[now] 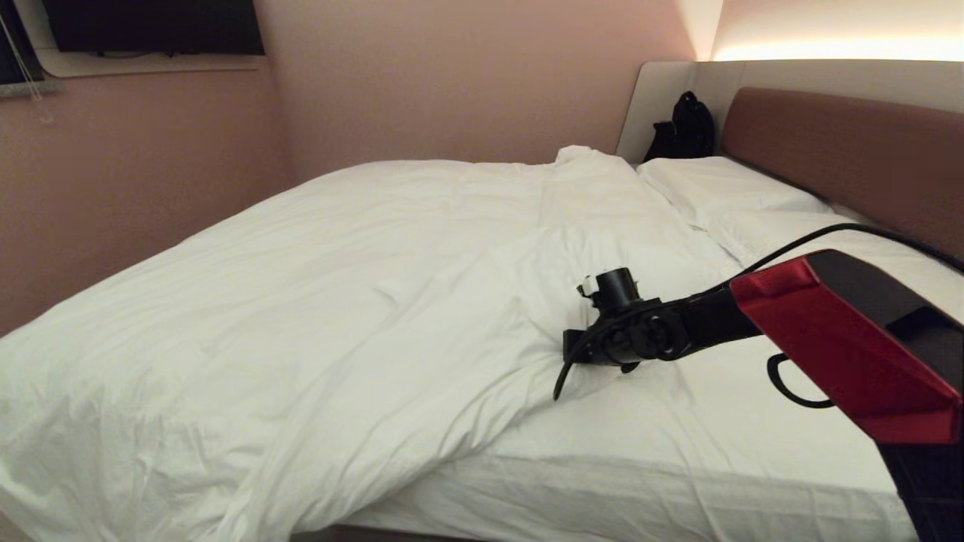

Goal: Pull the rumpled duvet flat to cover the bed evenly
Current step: Hold the folded corner of the quilt, then flatten the corners of the folded blanket

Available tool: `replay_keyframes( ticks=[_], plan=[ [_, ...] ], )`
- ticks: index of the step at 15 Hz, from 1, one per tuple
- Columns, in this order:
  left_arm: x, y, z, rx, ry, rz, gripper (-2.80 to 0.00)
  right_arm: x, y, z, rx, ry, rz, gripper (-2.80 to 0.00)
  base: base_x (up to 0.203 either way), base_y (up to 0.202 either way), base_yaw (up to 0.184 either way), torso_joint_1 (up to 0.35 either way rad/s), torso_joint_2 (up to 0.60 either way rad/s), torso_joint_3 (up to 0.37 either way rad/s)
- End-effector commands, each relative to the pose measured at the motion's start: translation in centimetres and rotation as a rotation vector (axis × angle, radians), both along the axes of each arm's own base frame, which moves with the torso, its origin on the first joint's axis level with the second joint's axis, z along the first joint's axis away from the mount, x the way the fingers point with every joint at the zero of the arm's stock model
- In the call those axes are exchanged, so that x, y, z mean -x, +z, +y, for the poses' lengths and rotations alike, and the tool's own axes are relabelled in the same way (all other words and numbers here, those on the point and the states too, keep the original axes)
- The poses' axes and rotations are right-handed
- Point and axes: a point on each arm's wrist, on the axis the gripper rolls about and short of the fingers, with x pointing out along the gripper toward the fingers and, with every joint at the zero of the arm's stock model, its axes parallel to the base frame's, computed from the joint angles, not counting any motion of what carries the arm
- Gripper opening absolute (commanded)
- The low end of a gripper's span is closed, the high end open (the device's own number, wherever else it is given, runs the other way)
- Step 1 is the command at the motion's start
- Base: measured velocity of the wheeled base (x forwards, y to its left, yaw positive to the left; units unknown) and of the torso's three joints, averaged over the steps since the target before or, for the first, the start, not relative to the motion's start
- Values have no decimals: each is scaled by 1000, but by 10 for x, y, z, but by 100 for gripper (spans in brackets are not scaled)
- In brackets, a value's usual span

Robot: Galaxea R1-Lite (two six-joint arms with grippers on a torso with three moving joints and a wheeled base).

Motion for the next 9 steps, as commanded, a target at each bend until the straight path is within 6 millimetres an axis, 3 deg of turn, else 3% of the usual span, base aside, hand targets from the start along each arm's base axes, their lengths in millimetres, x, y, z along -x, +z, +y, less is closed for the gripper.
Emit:
replay_keyframes(
  ticks=[1, 5, 9],
  plan=[
    [0, 0, 0, 0, 1, 0, -280, 15, 28, -8, -10, -5, -30, -280, 0, 0, 0, 0, 0, 0],
    [0, 0, 0, 0, 1, 0, -280, 45, 36, -25, 8, -15, 13, -280, 0, 0, 0, 0, 0, 0],
    [0, 0, 0, 0, 1, 0, -280, 80, 21, -38, 29, -14, 65, -280, 0, 0, 0, 0, 0, 0]
  ],
)
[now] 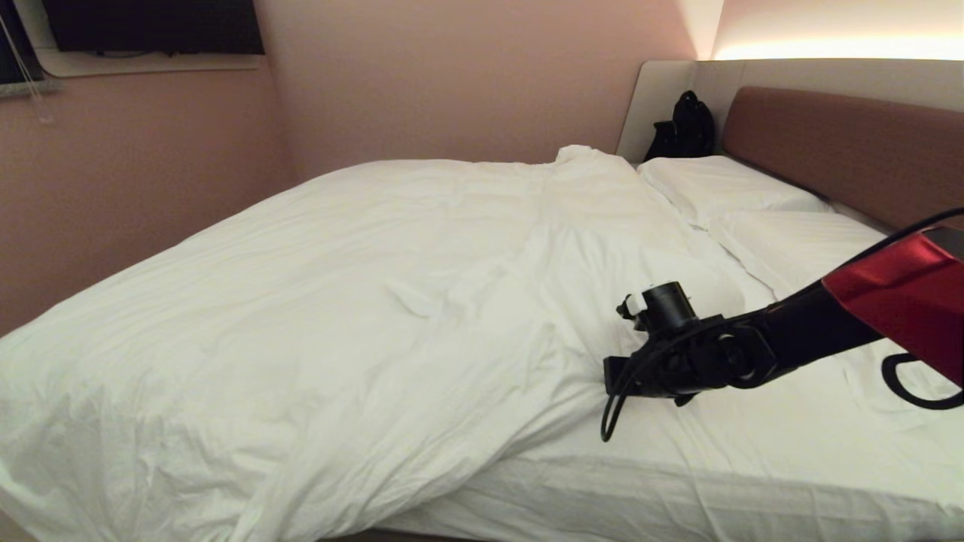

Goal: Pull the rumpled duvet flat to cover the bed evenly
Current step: Flatten the corners of the folded blanket

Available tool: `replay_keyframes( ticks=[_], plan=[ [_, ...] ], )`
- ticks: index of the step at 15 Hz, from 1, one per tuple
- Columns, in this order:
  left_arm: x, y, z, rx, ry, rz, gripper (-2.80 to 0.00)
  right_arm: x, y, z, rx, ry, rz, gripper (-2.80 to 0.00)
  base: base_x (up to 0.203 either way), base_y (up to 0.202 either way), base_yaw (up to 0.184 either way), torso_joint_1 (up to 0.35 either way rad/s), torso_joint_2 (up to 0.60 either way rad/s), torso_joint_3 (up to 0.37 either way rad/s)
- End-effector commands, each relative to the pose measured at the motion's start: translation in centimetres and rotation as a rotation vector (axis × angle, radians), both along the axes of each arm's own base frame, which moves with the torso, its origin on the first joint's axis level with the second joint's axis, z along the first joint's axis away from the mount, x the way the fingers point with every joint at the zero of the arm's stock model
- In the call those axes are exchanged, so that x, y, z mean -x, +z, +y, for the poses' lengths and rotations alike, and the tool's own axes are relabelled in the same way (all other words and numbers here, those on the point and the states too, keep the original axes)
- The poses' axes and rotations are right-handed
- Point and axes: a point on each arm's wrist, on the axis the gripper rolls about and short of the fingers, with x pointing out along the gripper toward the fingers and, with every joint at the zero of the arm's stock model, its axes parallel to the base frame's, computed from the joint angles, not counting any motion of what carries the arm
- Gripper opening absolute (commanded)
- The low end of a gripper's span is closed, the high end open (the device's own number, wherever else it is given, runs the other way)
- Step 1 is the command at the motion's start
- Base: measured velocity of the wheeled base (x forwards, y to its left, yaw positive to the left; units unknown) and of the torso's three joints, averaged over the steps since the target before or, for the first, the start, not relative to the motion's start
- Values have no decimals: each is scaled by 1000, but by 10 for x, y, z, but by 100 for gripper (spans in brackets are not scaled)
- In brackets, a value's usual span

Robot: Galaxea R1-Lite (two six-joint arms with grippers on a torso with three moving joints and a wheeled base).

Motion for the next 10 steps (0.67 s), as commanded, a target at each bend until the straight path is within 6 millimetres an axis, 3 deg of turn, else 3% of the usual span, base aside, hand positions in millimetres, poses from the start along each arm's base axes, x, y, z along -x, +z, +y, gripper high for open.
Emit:
replay_keyframes(
  ticks=[1, 5, 8, 9, 10],
  plan=[
    [0, 0, 0, 1, 1, 0, -280, 13, 4, -5, -13, 2, -37, -280, 0, 0, 0, 0, 0, 0],
    [0, 0, 0, 1, 1, 0, -280, 37, -9, -15, -12, 5, -51, -280, 0, 0, 0, 0, 0, 0],
    [0, 0, 0, 1, 1, 0, -280, 40, -11, -16, -9, 17, -82, -280, 0, 0, 0, 0, 0, 0],
    [0, 0, 0, 1, 1, 0, -280, 39, -12, -16, -10, 18, -87, 0, 0, 0, 0, 0, 0, 0],
    [0, 0, 0, 1, 1, 0, -280, 39, -12, -16, -10, 17, -87, 0, 0, 0, 0, 0, 0, 0]
  ],
)
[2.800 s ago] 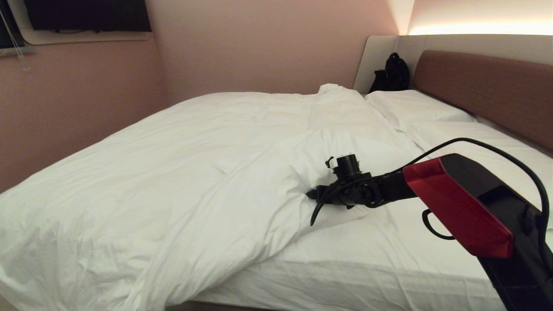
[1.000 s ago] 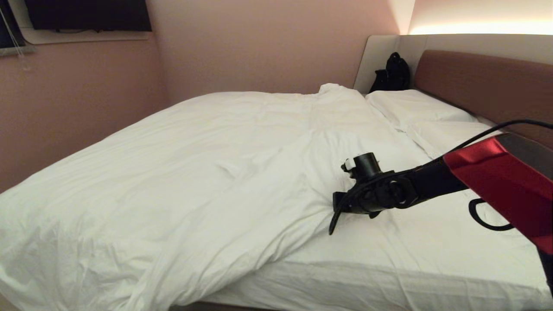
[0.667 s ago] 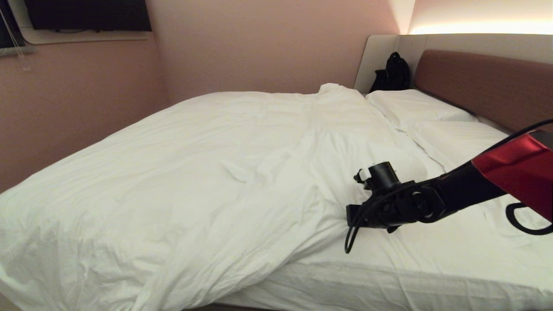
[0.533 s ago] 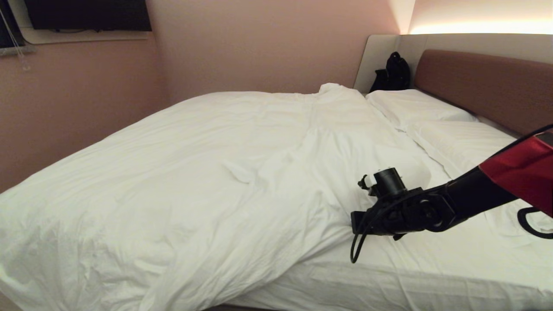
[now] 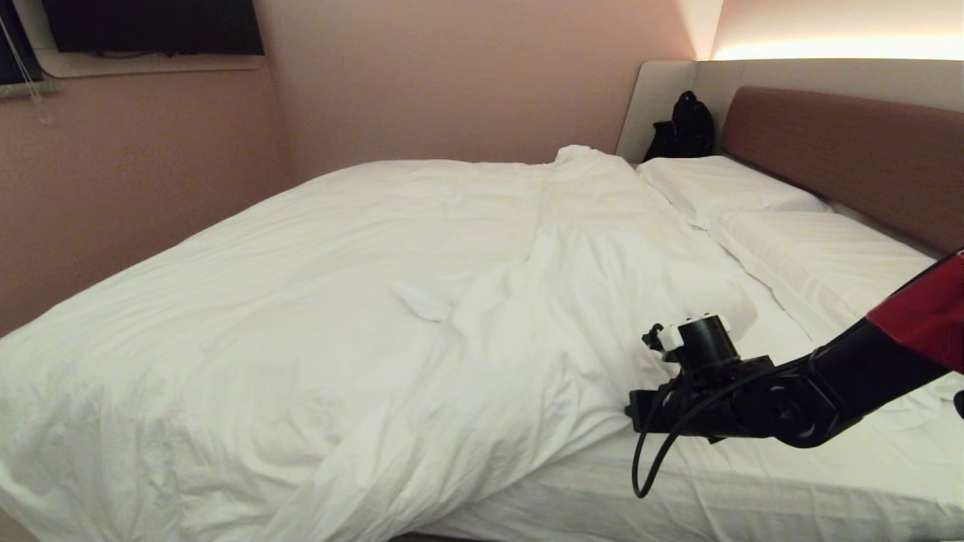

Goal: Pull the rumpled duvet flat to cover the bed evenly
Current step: Flatten the corners of the folded blanket

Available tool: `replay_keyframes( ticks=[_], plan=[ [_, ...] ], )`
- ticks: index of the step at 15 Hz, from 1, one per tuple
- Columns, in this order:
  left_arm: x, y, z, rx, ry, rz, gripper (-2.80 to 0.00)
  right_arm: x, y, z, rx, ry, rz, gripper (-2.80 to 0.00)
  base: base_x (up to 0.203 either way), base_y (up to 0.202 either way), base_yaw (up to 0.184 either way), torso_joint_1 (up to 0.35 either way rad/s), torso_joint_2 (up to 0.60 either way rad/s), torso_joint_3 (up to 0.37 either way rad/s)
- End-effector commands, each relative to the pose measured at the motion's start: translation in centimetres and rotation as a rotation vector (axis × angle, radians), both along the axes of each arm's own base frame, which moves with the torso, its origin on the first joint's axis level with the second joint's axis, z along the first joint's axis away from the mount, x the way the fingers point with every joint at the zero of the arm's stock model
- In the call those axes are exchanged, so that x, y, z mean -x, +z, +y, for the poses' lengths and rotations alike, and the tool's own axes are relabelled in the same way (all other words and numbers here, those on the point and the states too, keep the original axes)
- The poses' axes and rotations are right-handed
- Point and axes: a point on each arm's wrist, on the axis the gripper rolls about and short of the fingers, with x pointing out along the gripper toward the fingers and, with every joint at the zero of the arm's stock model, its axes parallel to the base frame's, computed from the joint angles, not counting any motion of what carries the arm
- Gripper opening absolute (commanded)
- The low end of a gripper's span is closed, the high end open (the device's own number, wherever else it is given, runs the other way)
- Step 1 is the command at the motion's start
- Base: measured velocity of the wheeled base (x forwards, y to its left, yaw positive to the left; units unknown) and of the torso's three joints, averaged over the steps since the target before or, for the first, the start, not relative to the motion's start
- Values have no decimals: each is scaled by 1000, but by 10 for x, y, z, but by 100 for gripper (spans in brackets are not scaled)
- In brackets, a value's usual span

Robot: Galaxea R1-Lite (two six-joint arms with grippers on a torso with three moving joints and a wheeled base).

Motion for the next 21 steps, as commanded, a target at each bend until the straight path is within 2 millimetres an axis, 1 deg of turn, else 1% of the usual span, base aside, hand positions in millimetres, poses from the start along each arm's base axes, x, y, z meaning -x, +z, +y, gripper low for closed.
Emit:
replay_keyframes(
  ticks=[1, 3, 5, 6, 8, 9, 10, 12, 13, 14, 16, 17, 18, 19, 20, 21],
  plan=[
    [0, 0, 0, 0, 1, 0, -280, -3, 4, 1, -18, -1, -46, 0, 0, 0, 0, 0, 0, 0],
    [0, 0, 0, 0, 1, 0, -280, -4, 4, 1, -20, -2, -49, 0, 0, 0, 0, 0, 0, 0],
    [0, 0, 0, 0, 1, 0, -280, -2, 12, 1, -34, -7, -74, 0, 0, 0, 0, 0, 0, 0],
    [0, 0, 0, 0, 1, 0, -280, -1, 21, 0, -46, -8, -103, 0, 0, 0, 0, 0, 0, 0],
    [0, 0, 0, 0, 1, 0, -280, 5, 52, -2, -79, -7, -197, 0, 0, 0, 0, 0, 0, 0],
    [0, 0, 0, 0, 1, 0, -280, 6, 58, -2, -85, -6, -216, 0, 0, 0, 0, 0, 0, 0],
    [0, 0, 0, 0, 1, 0, -280, 4, 70, -2, -96, -3, -255, 0, 0, 0, 0, 0, 0, 0],
    [0, 0, 0, 0, 1, 0, -280, -10, 105, 3, -134, -1, -374, 0, 0, 0, 0, 0, 0, 0],
    [0, 0, 0, 0, 1, 0, -280, -19, 117, 6, -145, -1, -408, 0, 0, 0, 0, 0, 0, 0],
    [0, 0, 0, 0, 1, 0, -280, -29, 122, 10, -148, 0, -418, 0, 0, 0, 0, 0, 0, 0],
    [0, 0, 0, 0, 1, 0, -280, -50, 125, 17, -148, -1, -418, 0, 0, 0, 0, 0, 0, 0],
    [0, 0, 0, 0, 1, 0, -280, -60, 120, 21, -143, -2, -404, 0, 0, 0, 0, 0, 0, 0],
    [0, 0, 0, 0, 1, 0, -280, -65, 115, 23, -140, -3, -393, -6, 0, 0, 0, 0, 0, 0],
    [0, 0, 0, 0, 1, 0, -280, -66, 115, 23, -140, 0, -390, -280, 0, 0, 0, 0, 0, 0],
    [0, 0, 0, 0, 1, 0, -280, -65, 116, 23, -144, -1, -396, -280, 0, 0, 0, 0, 0, 0],
    [0, 0, 0, 0, 1, 0, -280, -63, 122, 23, -148, 0, -413, -280, 0, 0, 0, 0, 0, 0]
  ],
)
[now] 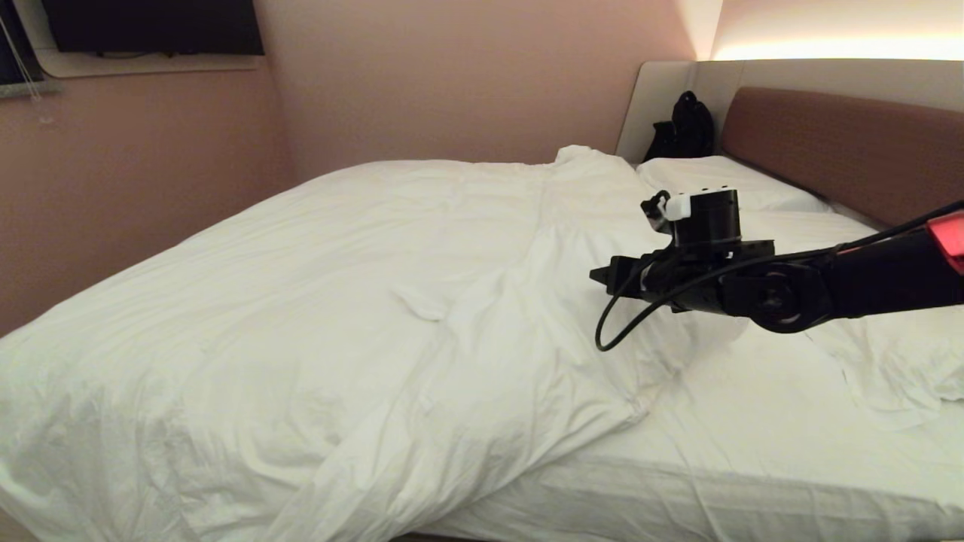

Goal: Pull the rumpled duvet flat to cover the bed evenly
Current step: Flatten the corners of the folded blanket

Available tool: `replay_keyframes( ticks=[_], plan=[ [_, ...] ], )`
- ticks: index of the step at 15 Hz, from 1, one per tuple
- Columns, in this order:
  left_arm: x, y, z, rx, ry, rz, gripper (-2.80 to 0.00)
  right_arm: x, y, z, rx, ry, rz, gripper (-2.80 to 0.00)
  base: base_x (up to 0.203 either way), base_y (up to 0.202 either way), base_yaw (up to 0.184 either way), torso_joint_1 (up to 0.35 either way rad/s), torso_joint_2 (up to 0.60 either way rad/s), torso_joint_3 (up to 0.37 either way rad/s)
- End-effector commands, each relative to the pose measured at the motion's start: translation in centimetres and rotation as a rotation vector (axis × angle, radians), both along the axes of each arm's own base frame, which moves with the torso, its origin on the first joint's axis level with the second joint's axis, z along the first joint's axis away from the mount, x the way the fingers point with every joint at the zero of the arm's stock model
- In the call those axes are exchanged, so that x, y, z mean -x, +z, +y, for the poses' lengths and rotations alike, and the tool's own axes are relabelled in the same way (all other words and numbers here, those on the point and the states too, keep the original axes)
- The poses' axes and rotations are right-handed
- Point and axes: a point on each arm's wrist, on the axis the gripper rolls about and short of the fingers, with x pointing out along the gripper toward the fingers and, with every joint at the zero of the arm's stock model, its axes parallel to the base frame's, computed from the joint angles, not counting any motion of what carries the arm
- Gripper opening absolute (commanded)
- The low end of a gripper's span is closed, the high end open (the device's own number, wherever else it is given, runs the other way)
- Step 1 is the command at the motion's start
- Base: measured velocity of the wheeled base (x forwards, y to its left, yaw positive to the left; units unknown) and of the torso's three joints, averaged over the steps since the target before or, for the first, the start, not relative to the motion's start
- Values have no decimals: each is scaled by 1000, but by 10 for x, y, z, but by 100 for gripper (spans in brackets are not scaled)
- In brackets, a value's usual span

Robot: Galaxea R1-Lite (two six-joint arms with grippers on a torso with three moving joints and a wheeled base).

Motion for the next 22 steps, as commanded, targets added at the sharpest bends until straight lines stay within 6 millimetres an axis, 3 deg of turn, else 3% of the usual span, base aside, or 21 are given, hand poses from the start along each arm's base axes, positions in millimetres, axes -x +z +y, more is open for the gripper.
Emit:
replay_keyframes(
  ticks=[1, 5, 12, 17, 18, 19, 22],
  plan=[
    [0, 0, 0, 0, 1, -1, -280, -2, 0, 1, -2, 1, -6, -280, 0, 0, 0, 0, 0, 0],
    [0, 0, 0, 0, 1, -1, -280, -12, 19, 6, -24, 5, -75, -280, 0, 0, 0, 0, 0, 0],
    [0, 0, 0, 0, 1, -1, -280, -55, -20, 25, 27, -15, -63, -280, 0, 0, 0, 0, 0, 0],
    [0, 0, 0, 0, 1, -1, -280, -54, -17, 25, 37, -22, -69, -280, 0, 0, 0, 0, 0, 0],
    [0, 0, 0, 0, 1, -1, -280, -54, -18, 25, 48, -17, -72, -150, 0, 0, 0, 0, 0, 0],
    [0, 0, 0, 0, 1, -1, -280, -55, -19, 25, 51, -16, -73, 0, 0, 0, 0, 0, 0, 0],
    [0, 0, 0, 0, 1, -1, -280, -55, -22, 29, 111, 9, -95, 0, 0, 0, 0, 0, 0, 0]
  ],
)
